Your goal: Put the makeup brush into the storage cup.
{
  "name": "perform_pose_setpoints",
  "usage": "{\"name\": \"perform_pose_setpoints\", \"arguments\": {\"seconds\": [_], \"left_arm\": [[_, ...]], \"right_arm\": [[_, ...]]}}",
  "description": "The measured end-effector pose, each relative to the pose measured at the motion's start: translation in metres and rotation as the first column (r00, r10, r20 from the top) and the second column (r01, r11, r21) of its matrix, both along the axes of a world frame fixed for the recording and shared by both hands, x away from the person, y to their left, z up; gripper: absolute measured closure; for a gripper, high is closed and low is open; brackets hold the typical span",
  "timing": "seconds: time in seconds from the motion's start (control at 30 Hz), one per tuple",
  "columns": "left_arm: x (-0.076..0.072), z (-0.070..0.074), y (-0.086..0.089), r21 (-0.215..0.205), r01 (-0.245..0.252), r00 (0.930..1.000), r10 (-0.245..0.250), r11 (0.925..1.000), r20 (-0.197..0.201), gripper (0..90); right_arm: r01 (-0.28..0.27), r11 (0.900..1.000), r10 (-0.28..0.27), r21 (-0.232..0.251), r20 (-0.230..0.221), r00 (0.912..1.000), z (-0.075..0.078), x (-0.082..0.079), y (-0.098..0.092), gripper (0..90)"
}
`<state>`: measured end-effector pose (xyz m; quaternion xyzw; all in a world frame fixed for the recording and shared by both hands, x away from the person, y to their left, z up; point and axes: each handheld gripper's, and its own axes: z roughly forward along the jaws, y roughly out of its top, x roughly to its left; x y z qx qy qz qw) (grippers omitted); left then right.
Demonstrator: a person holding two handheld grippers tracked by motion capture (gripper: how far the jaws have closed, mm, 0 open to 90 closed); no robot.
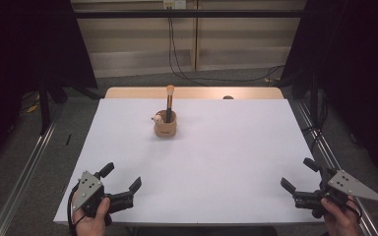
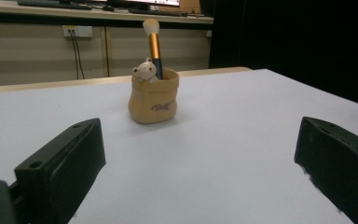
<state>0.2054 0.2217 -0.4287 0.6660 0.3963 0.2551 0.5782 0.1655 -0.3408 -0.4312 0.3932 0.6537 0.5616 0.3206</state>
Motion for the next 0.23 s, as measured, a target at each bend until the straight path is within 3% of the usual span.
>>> {"name": "perform_pose_setpoints", "arguments": {"seconds": [0.23], "left_arm": [[0.0012, -0.0024, -0.0007, 0.003, 0.01, 0.9999, -0.01, 0.9999, -0.007, 1.3]], "right_arm": [[0.0, 1.0, 0.0, -0.007, -0.006, 1.0, 0.0, -0.0012, -0.0013, 0.0]]}}
